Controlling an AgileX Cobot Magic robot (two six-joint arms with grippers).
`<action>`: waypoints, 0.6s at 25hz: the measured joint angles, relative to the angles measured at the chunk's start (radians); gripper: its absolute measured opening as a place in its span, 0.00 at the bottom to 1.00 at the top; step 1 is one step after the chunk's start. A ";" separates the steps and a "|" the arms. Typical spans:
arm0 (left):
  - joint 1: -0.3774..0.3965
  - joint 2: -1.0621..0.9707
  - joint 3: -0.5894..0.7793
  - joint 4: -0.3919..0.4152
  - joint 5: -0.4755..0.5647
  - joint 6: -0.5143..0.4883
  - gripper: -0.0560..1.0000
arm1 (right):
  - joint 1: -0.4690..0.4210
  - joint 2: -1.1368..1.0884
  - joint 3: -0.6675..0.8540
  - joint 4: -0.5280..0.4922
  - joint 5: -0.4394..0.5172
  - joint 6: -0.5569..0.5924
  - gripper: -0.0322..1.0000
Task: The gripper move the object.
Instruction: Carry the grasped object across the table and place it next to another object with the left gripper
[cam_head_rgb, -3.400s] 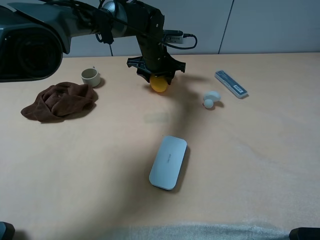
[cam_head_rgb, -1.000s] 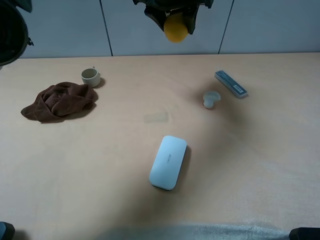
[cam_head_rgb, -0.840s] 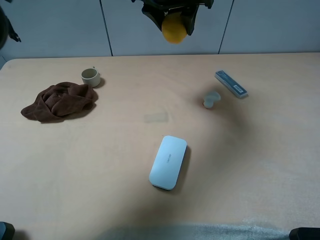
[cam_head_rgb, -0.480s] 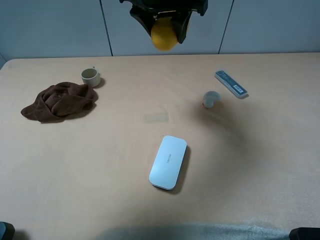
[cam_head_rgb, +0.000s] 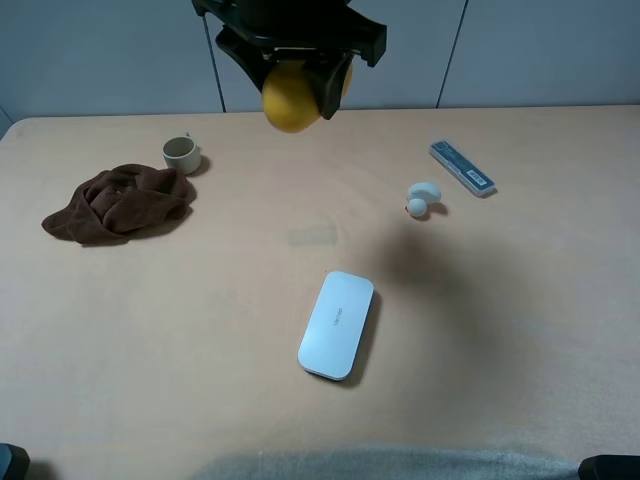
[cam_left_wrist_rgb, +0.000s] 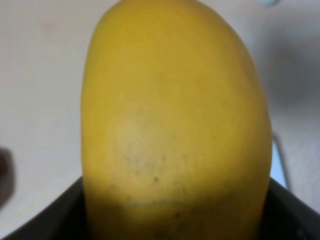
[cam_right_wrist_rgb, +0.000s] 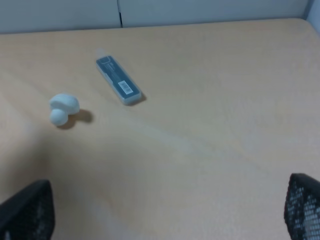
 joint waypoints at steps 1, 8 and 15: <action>-0.001 -0.015 0.026 0.002 0.000 0.000 0.63 | 0.000 0.000 0.000 0.000 0.000 0.000 0.70; -0.042 -0.092 0.193 0.020 -0.002 0.004 0.63 | 0.000 0.000 0.000 0.000 0.000 0.000 0.70; -0.054 -0.132 0.352 0.018 -0.019 0.004 0.63 | 0.000 0.000 0.000 0.000 0.000 0.000 0.70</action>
